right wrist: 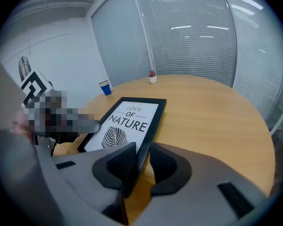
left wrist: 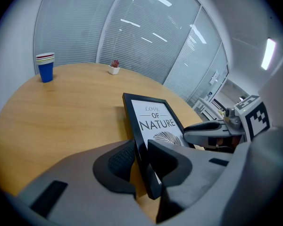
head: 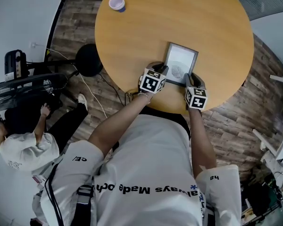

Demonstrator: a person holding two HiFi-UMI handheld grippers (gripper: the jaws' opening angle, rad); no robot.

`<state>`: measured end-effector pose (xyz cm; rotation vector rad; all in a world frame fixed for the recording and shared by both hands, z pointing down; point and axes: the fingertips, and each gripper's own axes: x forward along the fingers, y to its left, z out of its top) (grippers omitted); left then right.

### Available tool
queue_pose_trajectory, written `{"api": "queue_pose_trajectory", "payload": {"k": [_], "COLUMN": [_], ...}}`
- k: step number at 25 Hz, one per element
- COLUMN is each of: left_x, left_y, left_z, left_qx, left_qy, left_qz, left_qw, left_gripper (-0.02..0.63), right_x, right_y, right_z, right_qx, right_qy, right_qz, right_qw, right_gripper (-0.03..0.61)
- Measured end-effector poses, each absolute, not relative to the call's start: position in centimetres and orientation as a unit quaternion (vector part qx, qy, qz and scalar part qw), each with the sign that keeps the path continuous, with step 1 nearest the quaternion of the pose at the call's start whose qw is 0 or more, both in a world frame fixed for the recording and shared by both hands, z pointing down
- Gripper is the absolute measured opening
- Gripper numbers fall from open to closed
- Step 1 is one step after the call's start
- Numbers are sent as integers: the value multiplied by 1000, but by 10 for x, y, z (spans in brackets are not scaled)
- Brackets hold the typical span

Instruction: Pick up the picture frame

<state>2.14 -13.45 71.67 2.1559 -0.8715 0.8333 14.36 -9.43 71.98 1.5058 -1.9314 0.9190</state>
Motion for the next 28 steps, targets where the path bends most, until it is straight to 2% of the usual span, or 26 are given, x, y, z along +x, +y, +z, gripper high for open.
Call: {"api": "queue_pose_trajectory", "payload": {"k": [28], "left_x": [24], "left_y": [-138], "left_z": [619], "left_qx": [850], "left_qy": [-364], "left_qz": [265], "left_qw": [272], "left_gripper": [97], "right_x": [147], "right_y": [-98], "right_z": [628], "right_qx": [583], "right_qy": [-732], "right_qz": [277], "right_qw": [218], "right_gripper": [106]}}
